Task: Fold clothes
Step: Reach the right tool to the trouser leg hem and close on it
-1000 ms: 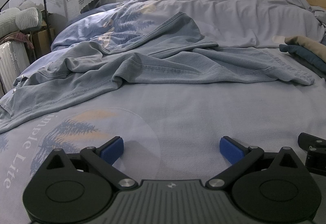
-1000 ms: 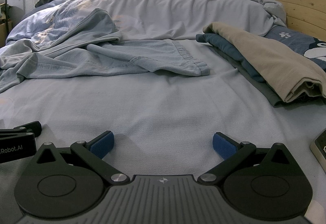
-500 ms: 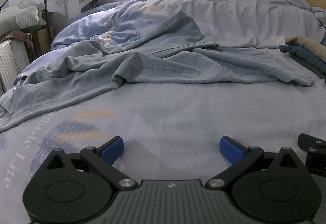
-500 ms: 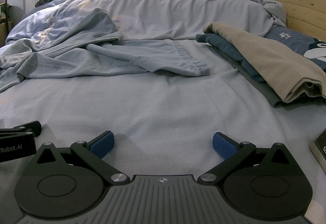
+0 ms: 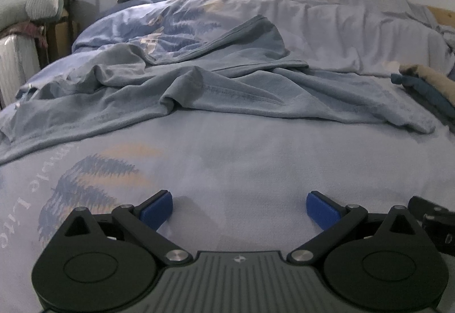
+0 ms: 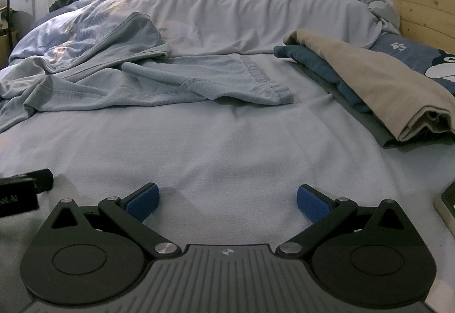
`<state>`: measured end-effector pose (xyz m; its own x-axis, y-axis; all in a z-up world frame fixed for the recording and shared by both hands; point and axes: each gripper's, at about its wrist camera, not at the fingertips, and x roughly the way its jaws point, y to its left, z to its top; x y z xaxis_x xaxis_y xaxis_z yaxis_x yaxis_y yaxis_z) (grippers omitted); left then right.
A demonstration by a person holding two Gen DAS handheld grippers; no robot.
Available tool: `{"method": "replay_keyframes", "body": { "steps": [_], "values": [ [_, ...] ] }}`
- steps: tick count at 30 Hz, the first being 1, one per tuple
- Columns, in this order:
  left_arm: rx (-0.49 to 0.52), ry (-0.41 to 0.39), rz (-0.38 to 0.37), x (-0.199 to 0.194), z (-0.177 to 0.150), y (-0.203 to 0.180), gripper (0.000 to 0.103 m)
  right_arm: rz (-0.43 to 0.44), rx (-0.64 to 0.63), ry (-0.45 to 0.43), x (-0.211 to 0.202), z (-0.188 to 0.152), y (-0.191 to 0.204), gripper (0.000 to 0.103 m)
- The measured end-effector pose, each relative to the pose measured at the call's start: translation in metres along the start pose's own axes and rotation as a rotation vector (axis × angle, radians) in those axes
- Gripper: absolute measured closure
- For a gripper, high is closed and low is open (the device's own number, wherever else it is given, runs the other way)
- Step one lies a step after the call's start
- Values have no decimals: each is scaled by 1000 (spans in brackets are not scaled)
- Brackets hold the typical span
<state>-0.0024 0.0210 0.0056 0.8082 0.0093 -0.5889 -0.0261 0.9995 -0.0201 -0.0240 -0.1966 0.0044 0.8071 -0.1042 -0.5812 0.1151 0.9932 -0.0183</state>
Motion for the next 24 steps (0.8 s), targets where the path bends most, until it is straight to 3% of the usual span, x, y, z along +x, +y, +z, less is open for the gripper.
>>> {"method": "replay_keyframes", "body": {
  "steps": [11, 18, 23, 24],
  "values": [
    [-321, -51, -31, -18, 16, 81, 12, -6, -7, 3, 0, 1, 0, 0],
    [-502, -118, 2, -35, 23, 162, 23, -11, 6, 12, 1, 6, 3, 0],
    [-632, -151, 45, -45, 20, 212, 31, 49, 24, 4, 5, 16, 5, 0],
    [-647, -151, 50, -46, 19, 218, 31, 62, 13, -3, 6, 19, 6, 4]
  ]
}}
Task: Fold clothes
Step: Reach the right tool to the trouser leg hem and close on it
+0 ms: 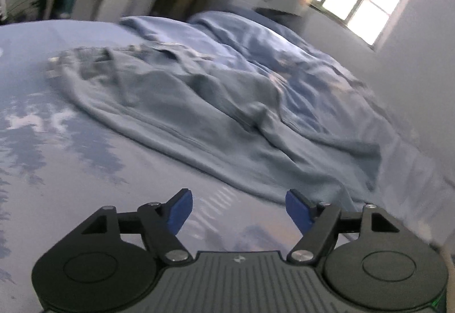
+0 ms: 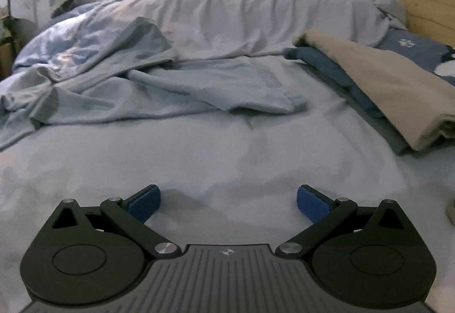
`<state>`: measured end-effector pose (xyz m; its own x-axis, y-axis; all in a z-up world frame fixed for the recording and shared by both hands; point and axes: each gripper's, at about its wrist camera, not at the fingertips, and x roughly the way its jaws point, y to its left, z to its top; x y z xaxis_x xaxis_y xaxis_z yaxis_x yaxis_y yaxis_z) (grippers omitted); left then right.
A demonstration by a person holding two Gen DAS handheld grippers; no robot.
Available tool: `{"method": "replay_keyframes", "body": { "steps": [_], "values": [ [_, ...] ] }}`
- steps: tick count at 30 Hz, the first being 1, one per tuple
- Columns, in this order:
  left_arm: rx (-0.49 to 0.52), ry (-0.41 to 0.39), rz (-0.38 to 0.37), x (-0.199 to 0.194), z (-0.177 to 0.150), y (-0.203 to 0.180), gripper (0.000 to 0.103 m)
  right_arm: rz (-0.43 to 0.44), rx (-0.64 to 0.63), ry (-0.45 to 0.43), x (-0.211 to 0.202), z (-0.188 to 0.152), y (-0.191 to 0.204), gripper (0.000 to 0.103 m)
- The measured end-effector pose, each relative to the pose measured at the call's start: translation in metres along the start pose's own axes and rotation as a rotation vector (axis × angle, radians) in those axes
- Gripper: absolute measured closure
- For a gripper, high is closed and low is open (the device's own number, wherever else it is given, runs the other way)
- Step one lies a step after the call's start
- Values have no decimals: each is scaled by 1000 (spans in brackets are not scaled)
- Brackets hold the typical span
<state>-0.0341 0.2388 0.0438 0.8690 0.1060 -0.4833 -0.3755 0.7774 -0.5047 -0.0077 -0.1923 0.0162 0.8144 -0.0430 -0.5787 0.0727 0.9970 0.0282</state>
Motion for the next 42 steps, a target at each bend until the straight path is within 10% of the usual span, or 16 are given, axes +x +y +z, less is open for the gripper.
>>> {"method": "replay_keyframes", "body": {
  "steps": [12, 20, 25, 32, 42],
  "values": [
    [-32, 47, -36, -1, 6, 12, 31, -147, -616, -84, 44, 41, 10, 44],
    [-20, 74, -49, 3, -4, 5, 31, -219, -892, -77, 78, 29, 0, 46],
    [-7, 89, -59, 5, -11, -2, 31, -228, -971, -112, 96, 28, 6, 49],
    [8, 96, -71, 8, -16, -10, 32, -242, -1040, -96, 116, 22, 15, 101],
    [-21, 80, -73, 4, -11, -7, 32, -227, -935, -136, 27, 18, 0, 103]
  ]
}}
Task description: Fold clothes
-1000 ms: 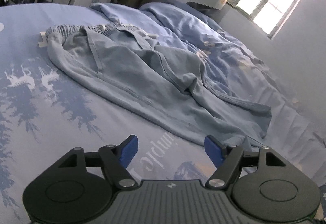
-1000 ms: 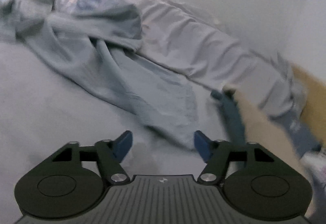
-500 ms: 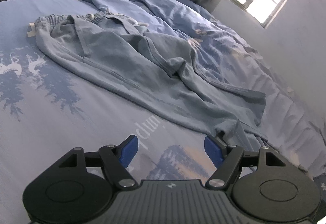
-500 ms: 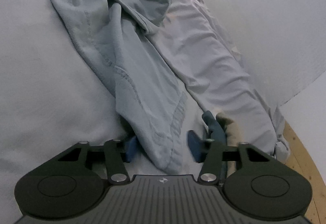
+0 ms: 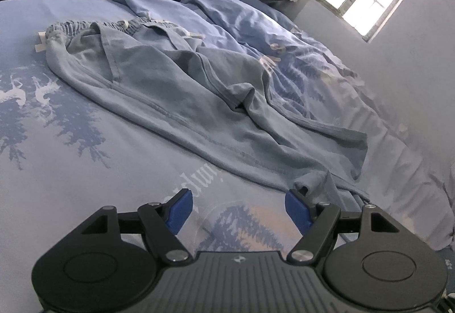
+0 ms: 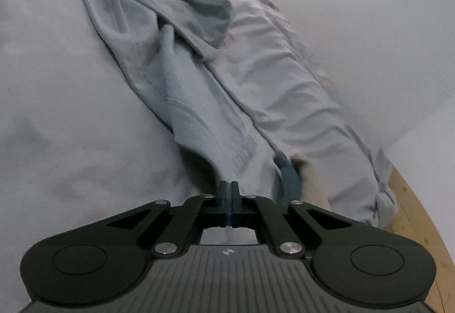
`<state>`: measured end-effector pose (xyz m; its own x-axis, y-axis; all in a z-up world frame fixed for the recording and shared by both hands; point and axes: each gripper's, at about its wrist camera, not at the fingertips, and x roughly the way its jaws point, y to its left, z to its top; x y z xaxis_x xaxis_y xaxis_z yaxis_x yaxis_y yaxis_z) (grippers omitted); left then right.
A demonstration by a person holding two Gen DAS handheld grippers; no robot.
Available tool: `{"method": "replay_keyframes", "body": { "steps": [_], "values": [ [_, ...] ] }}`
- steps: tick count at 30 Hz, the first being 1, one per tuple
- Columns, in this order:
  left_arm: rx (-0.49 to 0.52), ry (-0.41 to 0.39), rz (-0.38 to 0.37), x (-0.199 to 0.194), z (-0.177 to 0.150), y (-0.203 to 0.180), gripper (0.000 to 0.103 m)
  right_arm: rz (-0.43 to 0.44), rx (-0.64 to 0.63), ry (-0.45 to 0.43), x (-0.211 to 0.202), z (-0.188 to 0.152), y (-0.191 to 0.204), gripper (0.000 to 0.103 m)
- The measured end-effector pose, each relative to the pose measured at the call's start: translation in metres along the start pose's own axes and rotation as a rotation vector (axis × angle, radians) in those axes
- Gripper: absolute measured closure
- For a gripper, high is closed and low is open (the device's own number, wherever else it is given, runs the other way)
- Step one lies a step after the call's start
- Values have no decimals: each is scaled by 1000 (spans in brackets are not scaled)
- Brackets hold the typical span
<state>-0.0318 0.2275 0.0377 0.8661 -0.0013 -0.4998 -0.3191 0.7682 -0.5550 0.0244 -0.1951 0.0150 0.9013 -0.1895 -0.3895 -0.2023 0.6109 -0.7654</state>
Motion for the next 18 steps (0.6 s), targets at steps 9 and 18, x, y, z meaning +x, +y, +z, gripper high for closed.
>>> {"method": "replay_keyframes", "body": {
  "steps": [9, 18],
  "values": [
    [-14, 11, -23, -7, -5, -4, 32, 15, 9, 39, -48, -30, -3, 101],
    [21, 34, -86, -6, -14, -28, 32, 14, -109, 0, -11, -12, 18, 59]
  ]
}}
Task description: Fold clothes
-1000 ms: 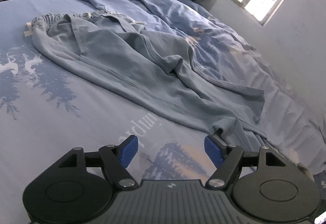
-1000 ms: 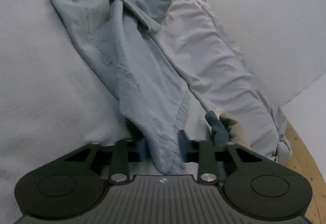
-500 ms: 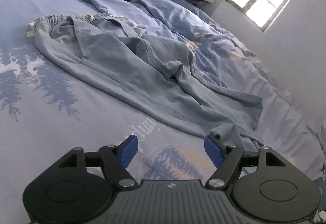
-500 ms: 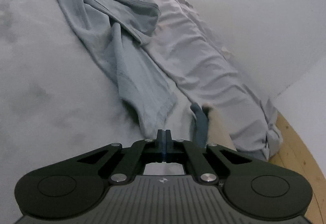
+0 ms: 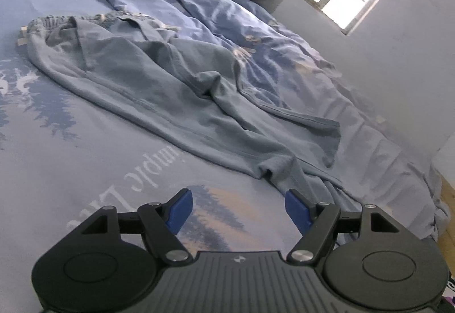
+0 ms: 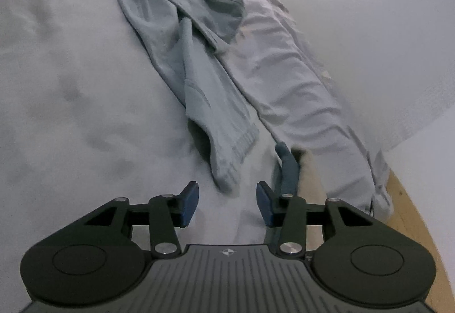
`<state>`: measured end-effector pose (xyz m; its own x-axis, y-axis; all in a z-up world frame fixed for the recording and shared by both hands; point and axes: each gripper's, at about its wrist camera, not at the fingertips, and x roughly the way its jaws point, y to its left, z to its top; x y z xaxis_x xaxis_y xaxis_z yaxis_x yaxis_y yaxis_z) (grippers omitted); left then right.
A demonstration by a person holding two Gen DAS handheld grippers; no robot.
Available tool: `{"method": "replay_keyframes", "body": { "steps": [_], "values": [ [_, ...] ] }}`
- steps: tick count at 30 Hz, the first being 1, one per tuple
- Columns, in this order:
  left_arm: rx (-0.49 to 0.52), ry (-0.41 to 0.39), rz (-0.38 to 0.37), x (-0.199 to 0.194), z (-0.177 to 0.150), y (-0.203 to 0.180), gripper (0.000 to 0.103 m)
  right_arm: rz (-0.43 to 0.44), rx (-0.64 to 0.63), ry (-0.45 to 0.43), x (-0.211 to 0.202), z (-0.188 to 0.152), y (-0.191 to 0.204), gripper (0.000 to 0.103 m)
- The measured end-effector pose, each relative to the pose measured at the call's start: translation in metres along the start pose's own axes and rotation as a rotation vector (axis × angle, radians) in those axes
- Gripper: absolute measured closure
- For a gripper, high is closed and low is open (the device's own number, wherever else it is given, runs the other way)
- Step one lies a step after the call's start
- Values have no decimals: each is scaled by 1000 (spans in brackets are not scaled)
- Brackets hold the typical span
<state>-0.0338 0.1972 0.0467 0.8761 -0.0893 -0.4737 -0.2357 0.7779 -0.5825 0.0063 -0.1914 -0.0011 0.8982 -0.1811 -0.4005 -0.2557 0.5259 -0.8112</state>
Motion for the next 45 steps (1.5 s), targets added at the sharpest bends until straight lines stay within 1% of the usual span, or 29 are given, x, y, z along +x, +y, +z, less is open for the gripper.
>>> {"method": "replay_keyframes", "body": {
  "steps": [4, 7, 10, 11, 12, 14, 15, 18, 20, 22, 26, 29, 32, 36, 40, 43, 45],
  "values": [
    [1, 14, 3, 5, -2, 0, 32, 0, -41, -2, 30, 13, 5, 59],
    [-4, 17, 10, 8, -2, 1, 32, -11, -46, 9, 54, 18, 7, 59],
    [0, 21, 13, 9, -3, 2, 32, -49, -37, 11, 71, 22, 7, 59],
    [3, 22, 14, 10, -4, 2, 32, -51, -34, 10, 76, 23, 8, 61],
    [5, 24, 15, 10, -4, 3, 32, -47, -33, 9, 80, 24, 8, 69],
    [8, 28, 19, 10, -5, 4, 32, -44, -45, 8, 86, 25, 12, 78],
    [7, 30, 19, 10, -5, 4, 32, -43, -59, 7, 87, 25, 15, 88],
    [8, 32, 19, 10, -6, 5, 32, -54, -80, 6, 89, 25, 20, 97],
    [7, 30, 13, 9, -5, 4, 32, -60, -84, 9, 87, 25, 20, 101],
    [9, 27, 3, 7, -5, 3, 32, -59, -87, -2, 79, 25, 18, 102],
    [11, 16, -4, 5, -3, 1, 32, -34, -57, -36, 49, 27, 10, 103],
    [-9, 6, -2, 3, 1, 5, 32, -39, -41, -60, 16, 28, 5, 103],
    [-33, -9, -2, -2, 7, 10, 32, -47, -29, -69, -20, 20, -2, 103],
    [-63, -29, -5, -11, 14, 19, 32, -64, 15, -45, -65, 3, -19, 103],
    [-114, -49, -2, -21, 24, 36, 32, -86, 45, 12, -106, -23, -35, 103],
    [-159, -64, 6, -28, 32, 50, 32, -97, 48, 82, -123, -44, -43, 103],
    [-183, -75, 10, -33, 36, 59, 32, -86, 54, 125, -127, -56, -43, 103]
  ]
}}
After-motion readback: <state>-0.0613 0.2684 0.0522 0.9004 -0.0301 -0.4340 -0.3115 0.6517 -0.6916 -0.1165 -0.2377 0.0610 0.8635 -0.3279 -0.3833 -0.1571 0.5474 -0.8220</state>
